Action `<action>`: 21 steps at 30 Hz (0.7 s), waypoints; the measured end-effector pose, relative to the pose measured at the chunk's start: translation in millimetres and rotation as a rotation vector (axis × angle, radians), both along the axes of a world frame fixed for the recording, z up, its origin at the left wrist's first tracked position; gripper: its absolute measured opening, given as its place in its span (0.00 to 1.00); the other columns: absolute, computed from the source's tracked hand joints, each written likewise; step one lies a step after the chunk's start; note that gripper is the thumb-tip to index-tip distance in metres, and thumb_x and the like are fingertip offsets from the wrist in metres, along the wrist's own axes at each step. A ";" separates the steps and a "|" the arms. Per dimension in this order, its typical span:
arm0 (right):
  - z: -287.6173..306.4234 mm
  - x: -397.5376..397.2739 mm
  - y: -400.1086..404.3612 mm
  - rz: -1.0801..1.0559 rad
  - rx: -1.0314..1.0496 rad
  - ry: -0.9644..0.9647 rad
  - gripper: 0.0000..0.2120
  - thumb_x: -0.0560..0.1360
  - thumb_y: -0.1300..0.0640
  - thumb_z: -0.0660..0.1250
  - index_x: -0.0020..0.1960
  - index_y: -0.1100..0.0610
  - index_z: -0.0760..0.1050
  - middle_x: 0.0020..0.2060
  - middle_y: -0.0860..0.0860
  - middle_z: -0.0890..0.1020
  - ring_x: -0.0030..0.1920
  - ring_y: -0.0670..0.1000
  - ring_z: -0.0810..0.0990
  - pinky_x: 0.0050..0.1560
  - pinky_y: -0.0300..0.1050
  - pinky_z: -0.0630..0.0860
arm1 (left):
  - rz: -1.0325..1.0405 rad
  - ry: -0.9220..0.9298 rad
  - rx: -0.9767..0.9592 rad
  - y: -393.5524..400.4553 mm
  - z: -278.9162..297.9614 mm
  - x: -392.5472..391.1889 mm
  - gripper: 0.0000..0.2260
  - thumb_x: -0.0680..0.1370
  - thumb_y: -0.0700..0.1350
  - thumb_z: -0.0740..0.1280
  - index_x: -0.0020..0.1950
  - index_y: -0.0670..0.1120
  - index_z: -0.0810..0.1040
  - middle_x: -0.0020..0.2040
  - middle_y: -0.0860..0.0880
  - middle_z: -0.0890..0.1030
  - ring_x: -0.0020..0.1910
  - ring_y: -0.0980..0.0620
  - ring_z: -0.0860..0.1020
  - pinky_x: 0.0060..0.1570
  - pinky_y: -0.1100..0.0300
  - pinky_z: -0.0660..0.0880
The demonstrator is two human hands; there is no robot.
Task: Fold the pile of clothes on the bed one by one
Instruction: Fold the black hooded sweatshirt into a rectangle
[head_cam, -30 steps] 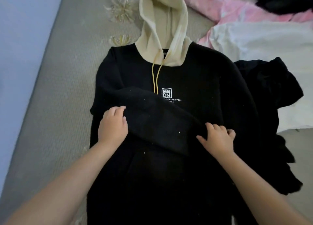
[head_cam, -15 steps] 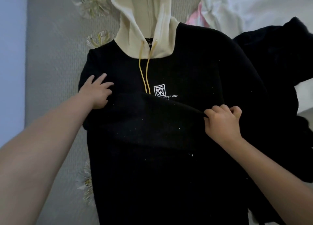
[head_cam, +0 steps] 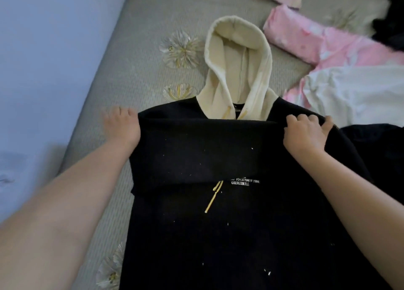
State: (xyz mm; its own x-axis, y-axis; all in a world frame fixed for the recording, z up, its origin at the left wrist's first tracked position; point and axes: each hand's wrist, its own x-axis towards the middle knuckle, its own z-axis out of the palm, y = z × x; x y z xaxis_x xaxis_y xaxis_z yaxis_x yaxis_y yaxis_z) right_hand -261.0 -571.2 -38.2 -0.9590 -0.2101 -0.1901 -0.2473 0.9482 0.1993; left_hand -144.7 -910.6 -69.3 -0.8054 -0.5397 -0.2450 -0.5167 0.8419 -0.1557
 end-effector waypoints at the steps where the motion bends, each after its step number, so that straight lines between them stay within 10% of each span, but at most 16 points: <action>1: -7.5 -1.7 -4.1 0.011 0.029 0.003 0.13 0.74 0.61 0.60 0.58 0.57 0.71 0.50 0.57 0.75 0.58 0.59 0.68 0.69 0.64 0.46 | 0.042 0.039 0.019 3.9 -5.2 0.7 0.16 0.78 0.38 0.56 0.66 0.36 0.65 0.67 0.36 0.64 0.69 0.40 0.58 0.70 0.43 0.47; 5: -43.8 28.9 -8.7 0.103 0.042 -0.081 0.27 0.77 0.51 0.57 0.74 0.54 0.55 0.73 0.58 0.55 0.73 0.58 0.50 0.68 0.66 0.37 | -0.169 0.329 0.170 53.4 -24.4 25.9 0.23 0.76 0.46 0.61 0.69 0.37 0.64 0.72 0.36 0.59 0.73 0.38 0.53 0.69 0.41 0.49; 10: -79.9 63.3 20.5 -0.030 0.095 -0.271 0.29 0.78 0.41 0.42 0.75 0.52 0.42 0.75 0.53 0.42 0.75 0.56 0.43 0.72 0.55 0.39 | -0.151 -0.002 0.201 75.4 -60.5 71.7 0.31 0.74 0.64 0.47 0.75 0.54 0.51 0.76 0.43 0.47 0.74 0.40 0.42 0.68 0.37 0.42; 21: -73.2 91.3 38.8 0.010 -0.089 -0.282 0.28 0.78 0.53 0.53 0.75 0.57 0.48 0.75 0.59 0.50 0.75 0.55 0.49 0.73 0.48 0.41 | -0.177 -0.167 0.225 76.3 -54.7 65.0 0.31 0.76 0.64 0.46 0.75 0.54 0.40 0.75 0.44 0.38 0.73 0.45 0.35 0.69 0.41 0.37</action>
State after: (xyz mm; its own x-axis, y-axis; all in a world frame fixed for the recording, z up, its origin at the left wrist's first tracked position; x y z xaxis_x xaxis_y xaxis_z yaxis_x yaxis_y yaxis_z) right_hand -169.7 -532.5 -111.4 -0.8684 -0.2476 -0.4295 -0.2909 0.9560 0.0370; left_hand -79.7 -834.3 -124.0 -0.8206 -0.3126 -0.4785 -0.3425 0.9391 -0.0262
